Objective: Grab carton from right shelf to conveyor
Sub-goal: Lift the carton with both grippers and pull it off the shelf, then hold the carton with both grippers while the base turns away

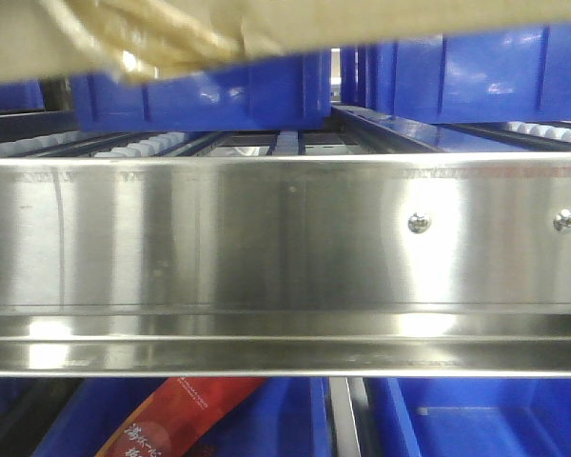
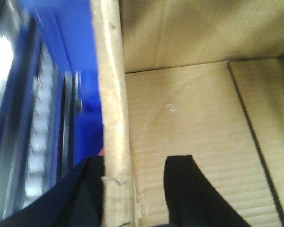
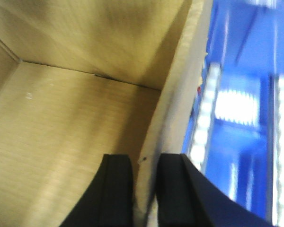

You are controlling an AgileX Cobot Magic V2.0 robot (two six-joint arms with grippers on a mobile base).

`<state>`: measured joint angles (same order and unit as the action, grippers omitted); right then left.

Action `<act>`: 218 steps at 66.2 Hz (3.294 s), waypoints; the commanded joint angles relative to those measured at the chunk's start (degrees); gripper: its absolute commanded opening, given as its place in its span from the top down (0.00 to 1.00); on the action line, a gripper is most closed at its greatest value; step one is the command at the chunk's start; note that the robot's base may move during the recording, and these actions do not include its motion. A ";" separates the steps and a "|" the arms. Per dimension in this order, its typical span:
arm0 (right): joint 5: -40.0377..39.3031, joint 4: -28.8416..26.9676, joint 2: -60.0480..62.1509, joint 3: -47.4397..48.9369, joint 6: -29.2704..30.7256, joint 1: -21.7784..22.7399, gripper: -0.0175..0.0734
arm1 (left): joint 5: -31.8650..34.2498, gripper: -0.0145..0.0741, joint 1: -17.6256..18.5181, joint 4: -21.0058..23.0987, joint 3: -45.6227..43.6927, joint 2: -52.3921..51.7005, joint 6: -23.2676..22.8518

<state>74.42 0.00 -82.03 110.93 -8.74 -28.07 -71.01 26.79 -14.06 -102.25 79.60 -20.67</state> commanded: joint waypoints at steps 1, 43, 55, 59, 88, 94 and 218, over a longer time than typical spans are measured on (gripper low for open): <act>-4.46 0.00 0.87 -0.58 0.87 0.35 0.88 | 1.05 0.85 0.85 1.82 -0.04 -1.06 0.99; -4.46 0.00 0.87 -0.75 0.87 0.35 0.88 | 1.05 0.85 0.85 1.67 -0.04 -1.06 0.99; -7.56 0.00 0.87 -0.75 0.87 0.35 0.88 | 1.05 0.85 0.85 1.67 -0.04 -1.06 0.99; -8.90 0.00 0.87 -0.75 0.87 0.35 0.88 | 1.05 0.85 0.85 1.67 -0.04 -1.06 0.99; -10.67 0.00 0.87 -0.75 0.87 0.35 0.88 | 1.05 0.85 0.85 1.67 -0.04 -1.06 0.99; -10.67 0.00 0.87 -0.75 0.87 0.35 0.88 | 1.05 0.85 0.85 1.67 -0.04 -1.06 0.99; -13.60 0.00 0.87 -0.75 0.87 0.35 0.88 | 1.05 0.85 0.85 1.67 -0.04 -1.06 0.99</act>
<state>66.59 0.00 -82.03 109.88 -8.15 -28.07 -70.44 26.79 -15.55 -102.19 79.24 -21.64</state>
